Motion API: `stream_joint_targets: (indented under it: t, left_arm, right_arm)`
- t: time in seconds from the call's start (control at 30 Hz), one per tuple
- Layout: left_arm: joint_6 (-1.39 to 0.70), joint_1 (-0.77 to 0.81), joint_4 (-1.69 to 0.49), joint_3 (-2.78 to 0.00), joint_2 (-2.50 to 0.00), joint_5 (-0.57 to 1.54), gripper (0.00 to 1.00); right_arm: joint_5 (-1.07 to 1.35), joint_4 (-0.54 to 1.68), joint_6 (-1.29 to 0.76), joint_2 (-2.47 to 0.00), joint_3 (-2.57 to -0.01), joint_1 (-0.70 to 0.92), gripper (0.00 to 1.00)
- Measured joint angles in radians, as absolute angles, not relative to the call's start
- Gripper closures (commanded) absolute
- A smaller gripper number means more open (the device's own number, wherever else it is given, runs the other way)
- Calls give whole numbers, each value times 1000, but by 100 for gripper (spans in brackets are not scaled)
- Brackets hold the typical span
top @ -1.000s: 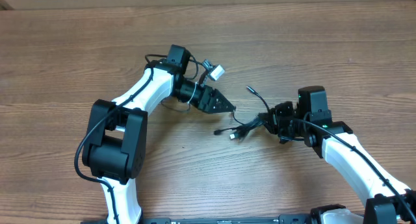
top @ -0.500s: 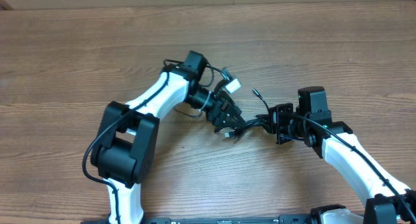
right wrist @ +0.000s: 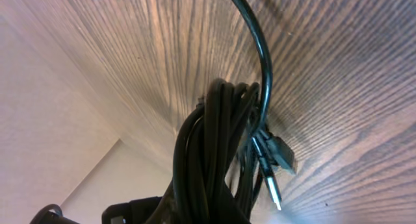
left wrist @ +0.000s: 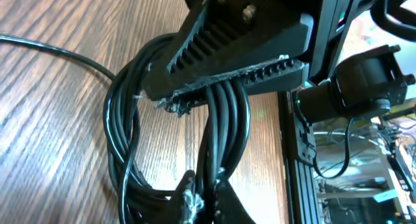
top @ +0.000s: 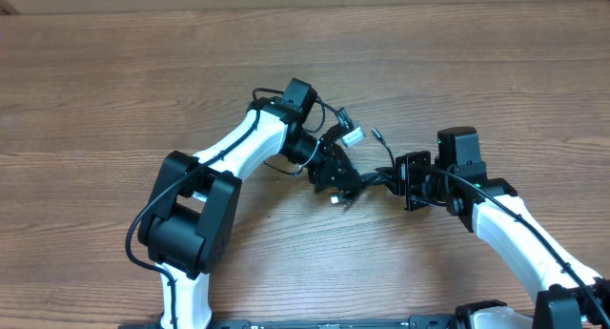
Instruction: Untangle cables
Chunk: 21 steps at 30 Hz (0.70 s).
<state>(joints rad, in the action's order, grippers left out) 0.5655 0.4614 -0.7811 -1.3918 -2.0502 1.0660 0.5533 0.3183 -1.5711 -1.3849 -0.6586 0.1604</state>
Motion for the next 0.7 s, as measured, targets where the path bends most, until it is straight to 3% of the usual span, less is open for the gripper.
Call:
stream_joint_targets:
  t: [0.17,0.27,0.4,0.5,0.7]
  left_arm:
    - [546,451,-760,-1392,-2050,1063,96]
    - [508,430,-740,-1392,-2050,1052,96]
    - [443,389,-718,-1392,-2050,1026,96]
    - [397,352,-712,-1392,-2050,1012,96]
    - [348,285,-715,-1392,-2050,1009,96]
  right_arm:
    - [550,314,-1574,-1385,-658,160,80]
    - [550,314,-1569,-1385,-659,160,57]
    - [552,313,-1546,-1385,-660,160,36]
    - [553,316,-1498,-1385,-660,160,34]
    - [554,284,-1414,-1385,-660,160,42]
